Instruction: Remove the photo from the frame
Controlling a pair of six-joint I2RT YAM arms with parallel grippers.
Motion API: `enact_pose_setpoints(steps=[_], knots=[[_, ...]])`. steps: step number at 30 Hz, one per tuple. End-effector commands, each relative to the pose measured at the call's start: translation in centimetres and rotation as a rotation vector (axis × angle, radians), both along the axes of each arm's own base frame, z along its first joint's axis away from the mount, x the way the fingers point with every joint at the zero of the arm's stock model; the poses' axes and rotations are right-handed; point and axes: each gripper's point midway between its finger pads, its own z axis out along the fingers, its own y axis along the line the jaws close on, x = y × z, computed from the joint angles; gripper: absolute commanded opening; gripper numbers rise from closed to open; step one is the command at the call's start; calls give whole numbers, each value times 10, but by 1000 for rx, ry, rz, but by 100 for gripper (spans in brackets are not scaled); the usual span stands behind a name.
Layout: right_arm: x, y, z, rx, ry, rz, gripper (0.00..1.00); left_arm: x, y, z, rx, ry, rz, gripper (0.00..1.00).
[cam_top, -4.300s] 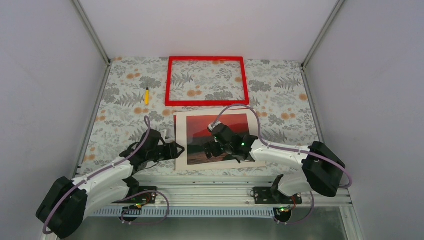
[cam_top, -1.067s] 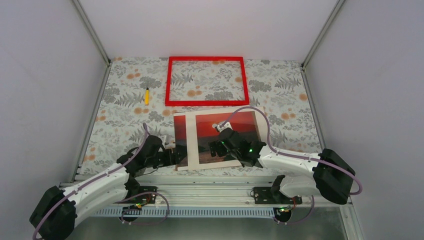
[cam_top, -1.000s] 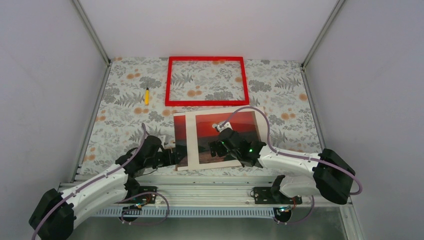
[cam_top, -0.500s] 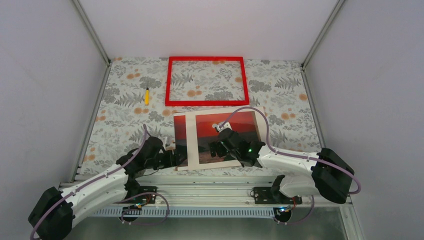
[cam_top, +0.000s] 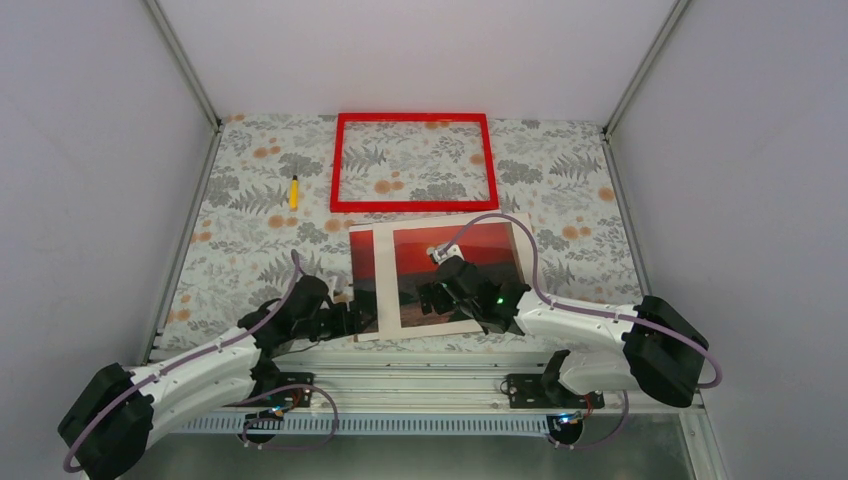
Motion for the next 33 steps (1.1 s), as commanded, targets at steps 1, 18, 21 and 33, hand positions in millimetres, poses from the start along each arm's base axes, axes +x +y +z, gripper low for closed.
enact_pose_setpoints(steps=[1,18,21,33], knots=[[3,7,9,30,-25,2,100,-5,-4,-4,-36,27,-4,77],[4,7,2,7,-16,-3,100,20,-7,12,-25,-37,63,78],[5,5,3,9,-23,-10,100,36,2,22,45,-91,108,79],[6,1,1,-1,-37,-19,100,120,6,53,43,-216,108,81]])
